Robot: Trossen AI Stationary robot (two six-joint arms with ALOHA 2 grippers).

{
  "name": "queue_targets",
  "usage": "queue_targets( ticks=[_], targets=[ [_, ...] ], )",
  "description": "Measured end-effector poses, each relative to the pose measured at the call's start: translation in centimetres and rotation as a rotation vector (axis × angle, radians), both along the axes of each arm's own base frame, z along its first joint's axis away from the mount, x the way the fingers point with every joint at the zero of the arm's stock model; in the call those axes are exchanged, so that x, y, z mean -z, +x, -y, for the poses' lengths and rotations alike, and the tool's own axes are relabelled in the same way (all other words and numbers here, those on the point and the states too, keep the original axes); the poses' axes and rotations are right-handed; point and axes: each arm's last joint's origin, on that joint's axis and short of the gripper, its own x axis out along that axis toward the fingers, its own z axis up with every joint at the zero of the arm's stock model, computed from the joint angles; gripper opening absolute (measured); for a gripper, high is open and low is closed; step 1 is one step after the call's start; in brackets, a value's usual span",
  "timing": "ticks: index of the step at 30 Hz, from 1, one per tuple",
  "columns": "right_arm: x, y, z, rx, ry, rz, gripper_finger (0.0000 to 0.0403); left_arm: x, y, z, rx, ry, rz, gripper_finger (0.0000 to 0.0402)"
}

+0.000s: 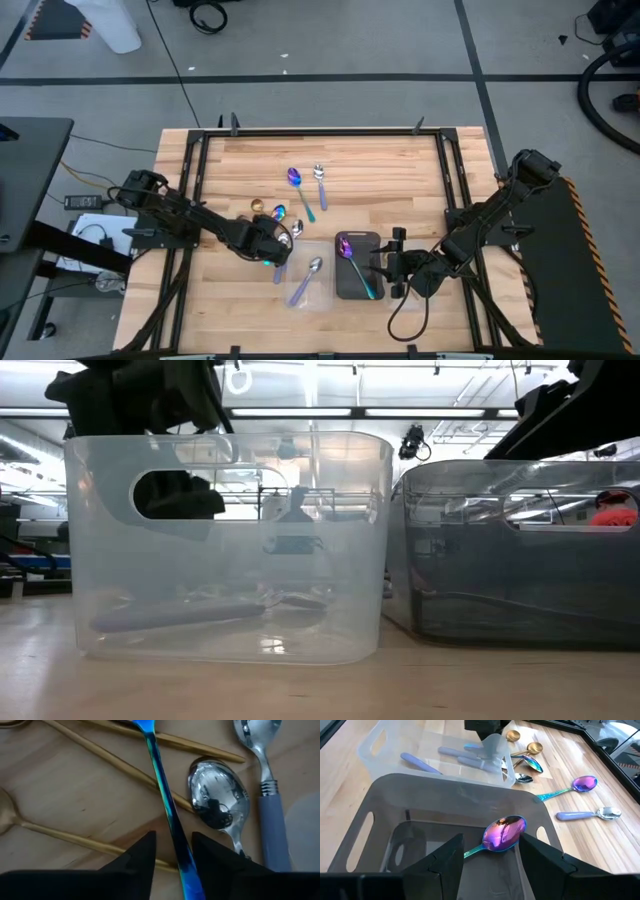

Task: Sort silverware by color (type)
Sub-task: Put the blue spoon into the black bin

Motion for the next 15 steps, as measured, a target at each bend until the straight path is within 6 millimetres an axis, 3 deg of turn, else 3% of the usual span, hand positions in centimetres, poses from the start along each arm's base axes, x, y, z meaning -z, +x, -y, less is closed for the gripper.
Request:
queue_targets(
  ticks=[9, 15],
  targets=[
    [0.00, 0.00, 0.00, 0.000, 0.000, 0.000, 0.0199, 0.09, -0.16, -0.03, -0.015, -0.017, -0.018, 0.0040],
    [0.00, 0.00, 0.00, -0.001, 0.000, -0.001, 0.0199, -0.79, 0.36, 0.18, -0.004, -0.025, -0.057, 0.0036]
  ],
)
